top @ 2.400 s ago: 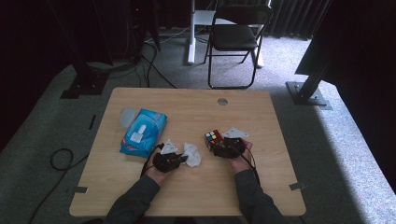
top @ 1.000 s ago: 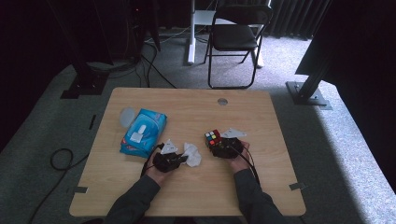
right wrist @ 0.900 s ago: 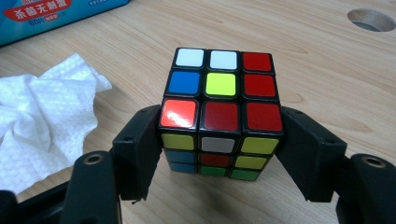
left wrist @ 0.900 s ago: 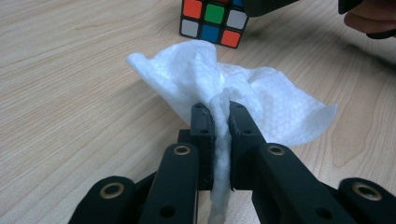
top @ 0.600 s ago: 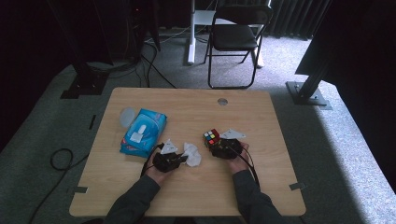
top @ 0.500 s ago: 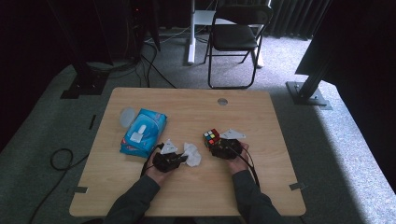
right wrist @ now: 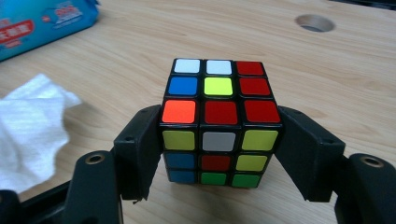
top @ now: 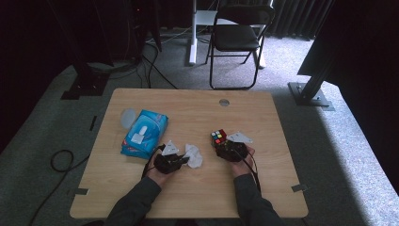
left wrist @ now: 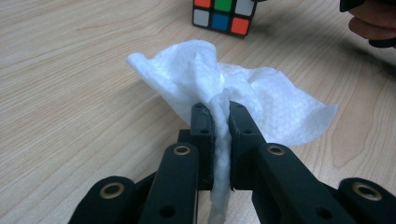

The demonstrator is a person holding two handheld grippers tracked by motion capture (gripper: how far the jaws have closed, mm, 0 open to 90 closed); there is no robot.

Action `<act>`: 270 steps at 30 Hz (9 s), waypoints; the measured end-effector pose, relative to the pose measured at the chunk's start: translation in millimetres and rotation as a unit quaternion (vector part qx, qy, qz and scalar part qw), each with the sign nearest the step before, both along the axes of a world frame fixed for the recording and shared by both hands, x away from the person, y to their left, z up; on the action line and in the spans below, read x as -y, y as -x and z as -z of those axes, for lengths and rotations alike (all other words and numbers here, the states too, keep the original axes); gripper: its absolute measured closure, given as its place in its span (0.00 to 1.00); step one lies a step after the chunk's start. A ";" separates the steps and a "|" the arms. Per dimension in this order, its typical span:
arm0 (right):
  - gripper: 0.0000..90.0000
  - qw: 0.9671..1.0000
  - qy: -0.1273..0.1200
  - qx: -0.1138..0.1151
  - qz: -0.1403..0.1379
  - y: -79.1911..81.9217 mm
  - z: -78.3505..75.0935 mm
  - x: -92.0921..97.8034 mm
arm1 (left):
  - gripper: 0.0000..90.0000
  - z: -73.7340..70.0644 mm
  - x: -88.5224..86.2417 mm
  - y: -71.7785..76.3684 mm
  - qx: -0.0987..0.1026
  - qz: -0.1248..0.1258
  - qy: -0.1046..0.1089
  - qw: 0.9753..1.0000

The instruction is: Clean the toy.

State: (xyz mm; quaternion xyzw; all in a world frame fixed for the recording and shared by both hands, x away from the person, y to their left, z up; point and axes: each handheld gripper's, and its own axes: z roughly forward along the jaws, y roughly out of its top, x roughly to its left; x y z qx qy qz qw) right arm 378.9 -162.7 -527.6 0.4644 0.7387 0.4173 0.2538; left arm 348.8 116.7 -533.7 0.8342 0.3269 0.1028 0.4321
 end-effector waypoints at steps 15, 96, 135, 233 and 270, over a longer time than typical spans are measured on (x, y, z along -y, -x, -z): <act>0.38 0.999 0.001 -0.016 0.039 4.5 1.4 -1.9 | 0.92 0.4 0.3 -0.3 0.000 0.000 0.000 1.000; 0.14 0.976 0.062 -0.027 -0.208 -50.0 -11.7 7.3 | 0.91 1.3 1.5 -0.3 -0.003 0.004 0.001 1.000; 0.15 0.979 0.050 -0.025 -0.195 -57.1 -10.8 11.4 | 0.91 1.3 2.0 -0.2 -0.003 0.005 0.002 1.000; 0.38 0.966 0.045 -0.028 -0.251 -38.9 -16.3 -12.3 | 0.92 -20.8 -9.3 -9.7 0.024 -0.015 0.016 0.999; 0.38 0.937 0.049 -0.001 -0.347 3.6 -26.2 -38.2 | 0.92 -39.7 -3.9 -20.1 0.045 -0.020 0.025 0.998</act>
